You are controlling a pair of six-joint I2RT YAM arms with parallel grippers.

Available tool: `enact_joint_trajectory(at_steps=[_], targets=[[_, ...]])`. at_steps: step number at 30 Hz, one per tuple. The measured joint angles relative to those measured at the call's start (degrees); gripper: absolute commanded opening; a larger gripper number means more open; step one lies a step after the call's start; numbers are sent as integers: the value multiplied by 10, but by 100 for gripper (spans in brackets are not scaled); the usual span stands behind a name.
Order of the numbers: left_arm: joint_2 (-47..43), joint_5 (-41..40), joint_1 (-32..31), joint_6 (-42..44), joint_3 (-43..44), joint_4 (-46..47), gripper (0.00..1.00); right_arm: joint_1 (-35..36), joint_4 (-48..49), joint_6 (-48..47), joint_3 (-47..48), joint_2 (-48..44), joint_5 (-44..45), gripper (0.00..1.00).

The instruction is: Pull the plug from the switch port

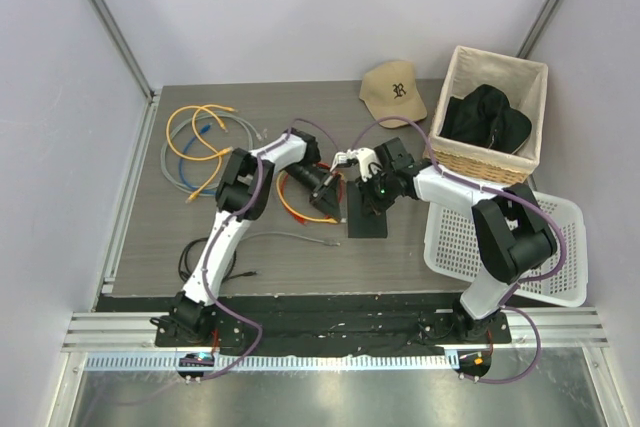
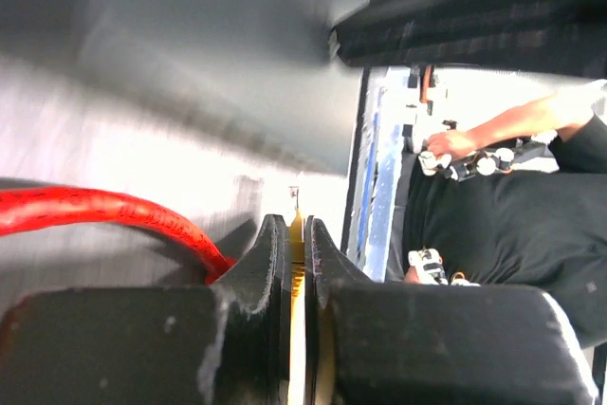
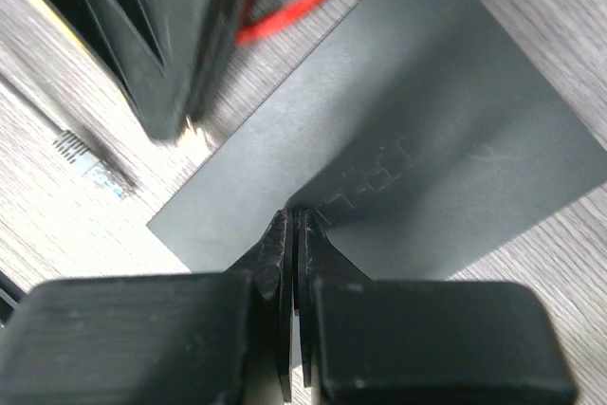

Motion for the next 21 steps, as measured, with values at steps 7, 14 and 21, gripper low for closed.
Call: enact_joint_trajectory(at_steps=[7, 14, 21], targets=[[-15, -19, 56, 16, -30, -18, 0, 0, 5, 0, -4, 0, -7, 1], [-15, -49, 54, 16, -13, -25, 0, 0, 5, 0, -3, 0, -8, 1], [-32, -132, 110, -15, 0, -35, 0, 0, 14, 0, -11, -5, -8, 2]])
